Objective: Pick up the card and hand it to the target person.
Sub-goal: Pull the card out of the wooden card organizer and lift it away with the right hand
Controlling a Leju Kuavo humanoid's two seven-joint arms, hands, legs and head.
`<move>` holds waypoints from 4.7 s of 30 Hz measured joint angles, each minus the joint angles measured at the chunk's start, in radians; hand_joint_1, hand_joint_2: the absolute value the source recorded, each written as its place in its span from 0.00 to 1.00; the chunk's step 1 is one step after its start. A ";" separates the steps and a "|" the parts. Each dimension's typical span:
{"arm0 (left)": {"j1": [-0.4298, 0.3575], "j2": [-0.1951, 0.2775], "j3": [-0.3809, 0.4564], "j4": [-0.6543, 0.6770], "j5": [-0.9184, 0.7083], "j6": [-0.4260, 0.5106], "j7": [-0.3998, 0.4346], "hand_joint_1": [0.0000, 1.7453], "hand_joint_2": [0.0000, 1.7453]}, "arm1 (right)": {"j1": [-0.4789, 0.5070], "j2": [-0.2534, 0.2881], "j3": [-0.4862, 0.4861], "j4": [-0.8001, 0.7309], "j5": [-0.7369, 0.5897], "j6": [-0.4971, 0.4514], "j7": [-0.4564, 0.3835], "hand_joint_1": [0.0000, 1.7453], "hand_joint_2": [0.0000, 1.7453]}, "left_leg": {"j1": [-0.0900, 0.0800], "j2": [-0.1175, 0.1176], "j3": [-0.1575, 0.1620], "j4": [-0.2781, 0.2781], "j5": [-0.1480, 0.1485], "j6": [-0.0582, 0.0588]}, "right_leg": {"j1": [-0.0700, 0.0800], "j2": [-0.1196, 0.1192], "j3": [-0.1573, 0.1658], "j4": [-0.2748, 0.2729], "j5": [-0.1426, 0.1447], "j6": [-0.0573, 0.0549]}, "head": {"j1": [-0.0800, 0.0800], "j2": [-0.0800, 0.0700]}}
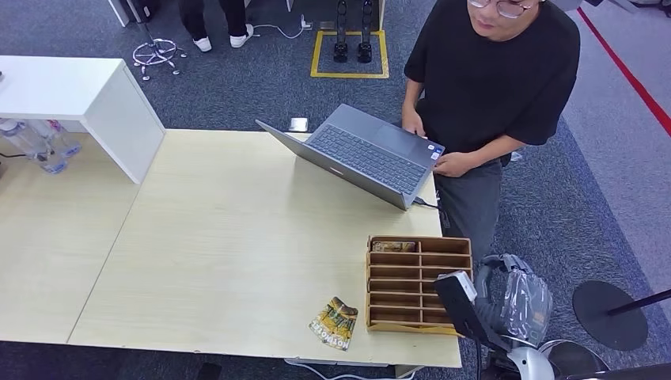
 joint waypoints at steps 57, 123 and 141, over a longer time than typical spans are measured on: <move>0.000 0.000 -0.002 0.000 -0.009 -0.024 0.032 0.00 0.00 | -0.120 -0.121 0.245 0.086 0.100 0.133 0.122 0.57 1.00 | 0.000 -0.001 0.000 0.000 0.000 0.000 | 0.000 -0.001 0.000 0.000 0.000 0.000 | 0.000 0.000; 0.000 0.000 -0.002 0.000 0.024 -0.007 0.011 0.00 0.00 | -0.127 -0.150 0.288 0.116 0.141 0.172 0.143 0.64 1.00 | 0.000 -0.001 0.000 0.000 0.000 0.000 | 0.000 -0.001 0.000 0.000 0.000 0.000 | 0.000 0.000; 0.001 0.002 0.000 0.000 0.001 0.004 0.010 0.00 0.00 | -0.130 -0.162 0.299 0.116 0.155 0.196 0.149 0.96 1.00 | 0.000 0.000 0.000 0.000 0.000 0.000 | 0.000 0.000 0.000 0.000 0.000 0.000 | 0.000 0.000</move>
